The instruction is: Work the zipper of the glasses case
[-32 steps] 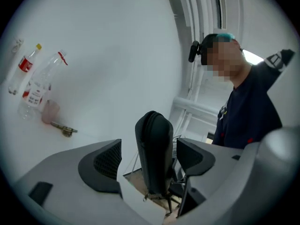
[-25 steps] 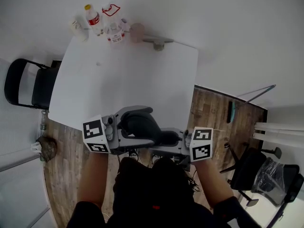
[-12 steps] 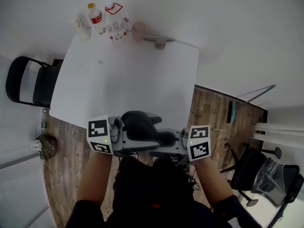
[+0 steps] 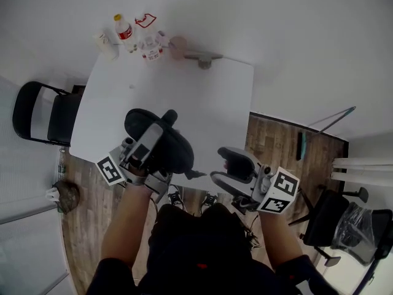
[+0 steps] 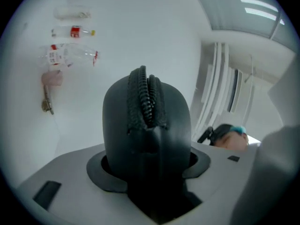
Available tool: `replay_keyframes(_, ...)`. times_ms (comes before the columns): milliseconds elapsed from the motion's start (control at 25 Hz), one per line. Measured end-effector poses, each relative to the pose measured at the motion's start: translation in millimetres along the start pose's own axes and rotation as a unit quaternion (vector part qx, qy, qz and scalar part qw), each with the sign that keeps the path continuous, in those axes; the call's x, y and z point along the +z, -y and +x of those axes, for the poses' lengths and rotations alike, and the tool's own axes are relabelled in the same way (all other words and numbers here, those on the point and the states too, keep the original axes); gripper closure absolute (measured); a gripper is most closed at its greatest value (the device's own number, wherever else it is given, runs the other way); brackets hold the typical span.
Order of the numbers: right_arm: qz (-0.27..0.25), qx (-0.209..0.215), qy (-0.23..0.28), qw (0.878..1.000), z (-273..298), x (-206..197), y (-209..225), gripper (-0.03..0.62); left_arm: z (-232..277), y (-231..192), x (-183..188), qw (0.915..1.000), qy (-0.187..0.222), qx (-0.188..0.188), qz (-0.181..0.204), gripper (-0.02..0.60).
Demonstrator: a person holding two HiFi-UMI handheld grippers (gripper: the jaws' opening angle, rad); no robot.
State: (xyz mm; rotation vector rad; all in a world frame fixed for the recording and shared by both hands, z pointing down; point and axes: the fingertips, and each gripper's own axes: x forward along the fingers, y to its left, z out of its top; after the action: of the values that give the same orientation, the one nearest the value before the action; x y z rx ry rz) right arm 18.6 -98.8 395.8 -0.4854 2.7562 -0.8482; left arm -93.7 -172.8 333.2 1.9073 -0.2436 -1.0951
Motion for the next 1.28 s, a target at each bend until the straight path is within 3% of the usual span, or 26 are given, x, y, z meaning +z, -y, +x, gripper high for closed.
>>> replay_keyframes(160,-0.117,-0.088,-0.016,0.989,-4.5,-1.7,-2.1,0.441,10.0,10.3,15.3,0.9957,0.074,0.028,-0.048,0.299)
replay_keyframes(400,-0.215,-0.094,-0.029,0.972,20.7,4.6,-31.1,0.52,36.5,23.6,34.8,0.9924,0.103,0.053,-0.039,0.299)
replay_keyframes(560,-0.248,-0.104,0.001,0.963,35.6,31.2,-64.6,0.525,50.7,45.3,33.1,0.9944,0.091,0.054,0.004,0.301)
replay_keyframes(680,-0.235,-0.096,0.013,0.967,45.8,41.2,-75.2,0.525,57.5,59.2,30.7,0.9952,0.084,0.041,0.027,0.301)
replay_keyframes(800,-0.235,-0.081,0.023,0.968,52.6,43.5,-82.3,0.525,69.1,76.2,19.8,0.9938,0.047,0.041,0.092,0.301)
replay_keyframes(1040,-0.227,-0.063,0.064,0.97,55.5,51.0,-93.1,0.525,96.2,115.4,-4.5,0.9724,-0.039,0.029,0.228,0.302)
replay_keyframes(1160,-0.239,-0.059,0.09,0.965,62.1,62.2,-98.6,0.52,107.7,126.7,-10.0,0.9619,-0.065,0.032,0.264,0.302)
replay_keyframes(1280,-0.254,-0.068,0.106,0.959,66.7,71.8,-104.2,0.52,112.2,134.9,-10.5,0.9584,-0.069,0.032,0.275,0.302)
